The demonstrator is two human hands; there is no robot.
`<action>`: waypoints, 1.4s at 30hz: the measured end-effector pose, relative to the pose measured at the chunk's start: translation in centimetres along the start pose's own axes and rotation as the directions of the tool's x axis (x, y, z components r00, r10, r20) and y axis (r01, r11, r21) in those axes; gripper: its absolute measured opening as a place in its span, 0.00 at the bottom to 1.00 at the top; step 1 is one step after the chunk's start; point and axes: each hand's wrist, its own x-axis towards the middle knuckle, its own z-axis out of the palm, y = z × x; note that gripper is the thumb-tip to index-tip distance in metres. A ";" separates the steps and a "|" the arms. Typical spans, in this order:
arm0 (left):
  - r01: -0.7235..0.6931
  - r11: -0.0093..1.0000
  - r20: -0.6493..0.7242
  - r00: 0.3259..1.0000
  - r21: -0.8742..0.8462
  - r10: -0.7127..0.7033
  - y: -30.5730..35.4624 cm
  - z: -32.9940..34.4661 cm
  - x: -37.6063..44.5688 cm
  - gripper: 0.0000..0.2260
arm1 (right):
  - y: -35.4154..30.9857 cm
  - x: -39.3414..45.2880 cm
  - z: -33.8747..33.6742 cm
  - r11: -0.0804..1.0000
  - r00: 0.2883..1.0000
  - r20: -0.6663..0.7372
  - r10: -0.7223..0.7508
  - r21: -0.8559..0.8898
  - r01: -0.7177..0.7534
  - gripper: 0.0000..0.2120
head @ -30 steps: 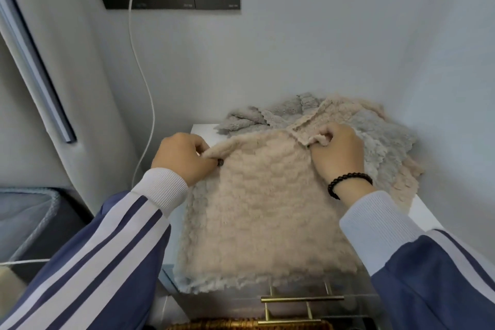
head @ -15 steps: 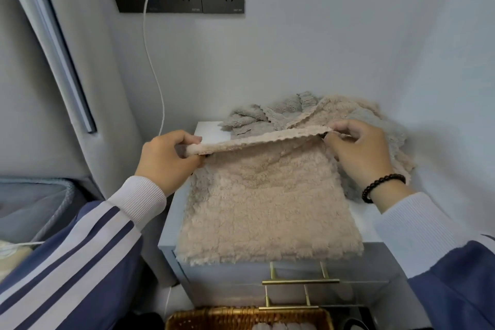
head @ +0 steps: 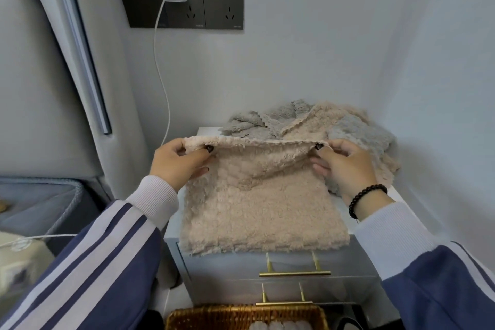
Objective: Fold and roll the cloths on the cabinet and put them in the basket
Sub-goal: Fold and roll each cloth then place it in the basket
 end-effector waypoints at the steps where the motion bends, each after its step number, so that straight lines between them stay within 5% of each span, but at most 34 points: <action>1: 0.010 1.000 -0.008 1.000 -0.019 -0.010 -0.3 0.4 0.4 0.08 | 0.2 0.4 0.2 1.000 1.000 0.003 0.003 -0.001 -0.003 0.05; 12: 0.023 0.983 -0.076 0.996 -0.183 -0.037 -0.6 3.8 3.7 0.05 | 0.7 4.4 3.0 0.992 1.000 -0.013 0.022 0.121 -0.020 0.05; 20: -0.004 0.999 -0.009 1.000 -0.043 0.004 -0.7 2.8 3.9 0.14 | 1.0 4.5 2.4 1.000 0.999 0.034 0.002 0.005 -0.002 0.06; 29: 0.006 0.999 0.180 0.984 0.042 -0.013 -1.4 -1.3 0.4 0.12 | 0.0 0.3 -2.2 0.997 0.995 0.054 0.082 -0.005 -0.082 0.04; 36: -0.089 0.969 0.305 0.952 0.232 0.015 -3.2 -2.6 -1.7 0.13 | 1.5 -3.2 -4.2 0.934 0.998 0.058 -0.025 -0.355 0.044 0.09; 42: -0.158 0.932 0.350 0.936 0.327 0.036 -4.5 -3.6 -2.1 0.20 | 2.2 -5.1 -3.9 0.875 0.994 0.104 -0.016 -0.479 0.065 0.11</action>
